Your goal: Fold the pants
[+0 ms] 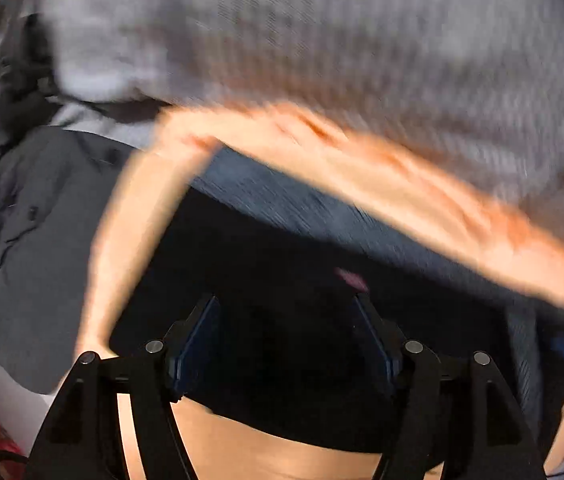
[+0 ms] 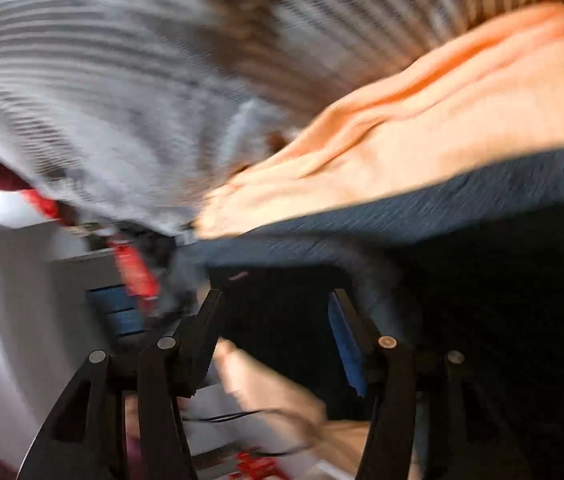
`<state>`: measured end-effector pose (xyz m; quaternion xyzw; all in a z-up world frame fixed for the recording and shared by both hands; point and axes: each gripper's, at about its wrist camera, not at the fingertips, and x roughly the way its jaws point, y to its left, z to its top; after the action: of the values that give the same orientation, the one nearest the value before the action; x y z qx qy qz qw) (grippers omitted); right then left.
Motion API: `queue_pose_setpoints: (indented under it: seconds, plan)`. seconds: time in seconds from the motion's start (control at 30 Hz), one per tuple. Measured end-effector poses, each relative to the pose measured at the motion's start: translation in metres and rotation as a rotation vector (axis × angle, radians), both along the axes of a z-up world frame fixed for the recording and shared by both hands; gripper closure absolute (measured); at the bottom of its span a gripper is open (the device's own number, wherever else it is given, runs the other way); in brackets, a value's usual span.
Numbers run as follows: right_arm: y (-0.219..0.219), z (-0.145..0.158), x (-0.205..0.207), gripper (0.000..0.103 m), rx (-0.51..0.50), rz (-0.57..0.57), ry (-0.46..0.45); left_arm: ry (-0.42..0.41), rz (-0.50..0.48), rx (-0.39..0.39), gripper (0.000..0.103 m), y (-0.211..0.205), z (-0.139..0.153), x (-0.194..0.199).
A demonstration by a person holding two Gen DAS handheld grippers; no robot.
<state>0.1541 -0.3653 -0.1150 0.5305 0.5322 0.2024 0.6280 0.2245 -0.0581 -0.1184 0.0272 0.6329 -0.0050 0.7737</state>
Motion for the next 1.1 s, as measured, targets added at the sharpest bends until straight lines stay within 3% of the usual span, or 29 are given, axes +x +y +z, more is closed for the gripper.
queue_pose_setpoints:
  seconds: [0.1,0.17,0.2,0.23,0.3,0.37,0.5,0.67,0.7,0.83,1.0,1.1]
  plan:
    - [0.022,-0.014,-0.019,0.045,-0.015,0.11,0.058,0.042,-0.086,0.036,0.034,-0.036,-0.033,-0.011]
    - [0.024,-0.04,-0.03,0.044,-0.205,0.166,0.172,0.035,-0.109,0.092,0.034,-0.048,-0.044,-0.014]
    - [0.02,-0.047,-0.034,0.045,-0.247,0.16,0.208,0.032,-0.121,0.105,0.034,-0.05,-0.044,-0.014]
    - [0.012,-0.048,-0.04,0.054,-0.235,0.13,0.206,0.036,-0.135,0.105,0.034,-0.052,-0.042,-0.014]
    - [-0.008,-0.028,-0.057,0.053,-0.226,0.041,0.142,0.049,-0.182,0.089,0.034,-0.053,-0.031,-0.016]
    - [-0.024,-0.001,-0.081,0.045,-0.313,-0.014,0.078,0.039,-0.253,0.079,0.034,-0.057,-0.017,-0.022]
    - [-0.051,0.037,-0.152,0.043,-0.459,-0.143,0.081,0.066,-0.389,-0.036,0.034,-0.074,0.006,-0.048]
    - [-0.075,0.049,-0.272,0.043,-0.553,-0.33,0.191,0.184,-0.596,-0.206,0.03,-0.129,0.015,-0.112]
    - [-0.066,0.047,-0.291,0.043,-0.56,-0.367,0.228,0.21,-0.621,-0.235,0.022,-0.138,0.014,-0.123]
    - [-0.061,0.03,-0.372,0.043,-0.577,-0.484,0.345,0.291,-0.712,-0.313,0.022,-0.185,0.007,-0.178]
    - [-0.054,0.002,-0.427,0.043,-0.535,-0.551,0.416,0.333,-0.738,-0.359,0.022,-0.223,-0.003,-0.208]
    - [-0.046,-0.015,-0.436,0.043,-0.514,-0.56,0.429,0.357,-0.71,-0.372,0.022,-0.235,-0.012,-0.213]
